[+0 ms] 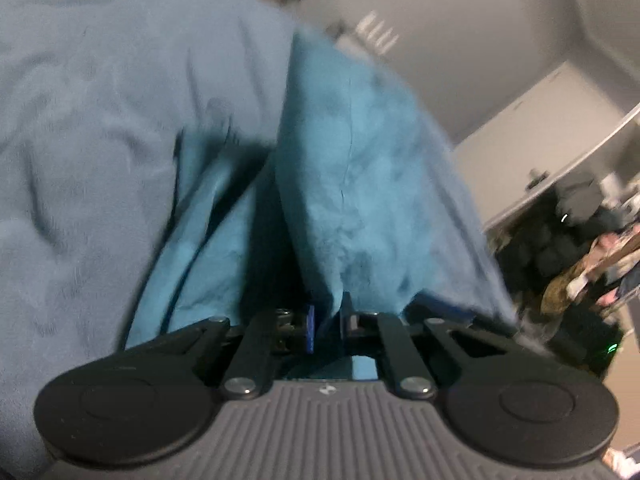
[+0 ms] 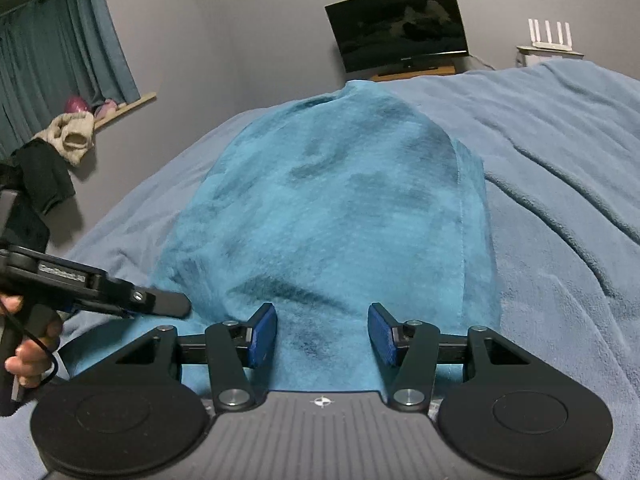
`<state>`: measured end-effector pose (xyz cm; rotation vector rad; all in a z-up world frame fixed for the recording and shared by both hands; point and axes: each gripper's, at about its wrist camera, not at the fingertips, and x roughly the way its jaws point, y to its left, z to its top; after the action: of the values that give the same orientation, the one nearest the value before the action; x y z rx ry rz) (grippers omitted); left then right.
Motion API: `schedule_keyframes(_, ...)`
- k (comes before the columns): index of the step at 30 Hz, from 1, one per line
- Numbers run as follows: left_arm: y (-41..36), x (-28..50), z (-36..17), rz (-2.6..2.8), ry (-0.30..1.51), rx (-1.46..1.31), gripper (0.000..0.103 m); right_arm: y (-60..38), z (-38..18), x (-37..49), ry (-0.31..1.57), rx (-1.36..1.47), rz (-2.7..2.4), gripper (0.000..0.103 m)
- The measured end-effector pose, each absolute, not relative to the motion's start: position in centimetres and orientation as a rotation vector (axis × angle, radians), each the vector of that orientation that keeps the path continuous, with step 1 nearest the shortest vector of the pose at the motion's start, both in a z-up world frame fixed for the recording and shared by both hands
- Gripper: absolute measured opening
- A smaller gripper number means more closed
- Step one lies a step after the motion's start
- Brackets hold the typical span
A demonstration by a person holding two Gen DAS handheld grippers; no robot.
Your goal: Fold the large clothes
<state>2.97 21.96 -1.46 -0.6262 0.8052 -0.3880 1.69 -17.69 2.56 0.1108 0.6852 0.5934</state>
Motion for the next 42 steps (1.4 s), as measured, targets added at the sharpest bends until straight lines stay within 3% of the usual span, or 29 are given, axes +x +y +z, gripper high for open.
schedule_keyframes(11, 24.0, 2.6, -1.4, -0.264, 0.817, -0.67, 0.005, -15.3, 5.7, 5.5, 0.491, -0.011, 0.458, 0.061)
schedule_keyframes(15, 24.1, 2.3, -1.5, -0.257, 0.833, -0.655, 0.005, -12.4, 4.0, 9.3, 0.562, -0.107, 0.458, 0.055)
schedule_keyframes(26, 23.8, 3.4, -3.1, -0.215, 0.949, -0.589, 0.004, -5.9, 0.8, 14.4, 0.653, -0.174, 0.574, 0.054)
schedule_keyframes(28, 23.6, 3.5, -3.0, -0.227, 0.952, -0.578, 0.004, -6.2, 2.2, 13.9, 0.601, -0.141, 0.615, 0.042)
schedule_keyframes(33, 23.7, 4.1, -3.6, -0.245, 0.971, -0.577, 0.004, -7.6, 5.3, 14.2, 0.414, -0.064, 0.508, 0.047)
schedule_keyframes(39, 23.6, 4.4, -4.0, -0.255, 0.985, -0.563, 0.004, -4.6, 3.1, 21.1, 0.555, -0.054, 0.421, 0.047)
schedule_keyframes(42, 23.7, 4.7, -4.4, -0.263, 0.987, -0.571, 0.005, -1.0, 1.2, 22.6, 0.565, -0.147, 0.405, 0.051)
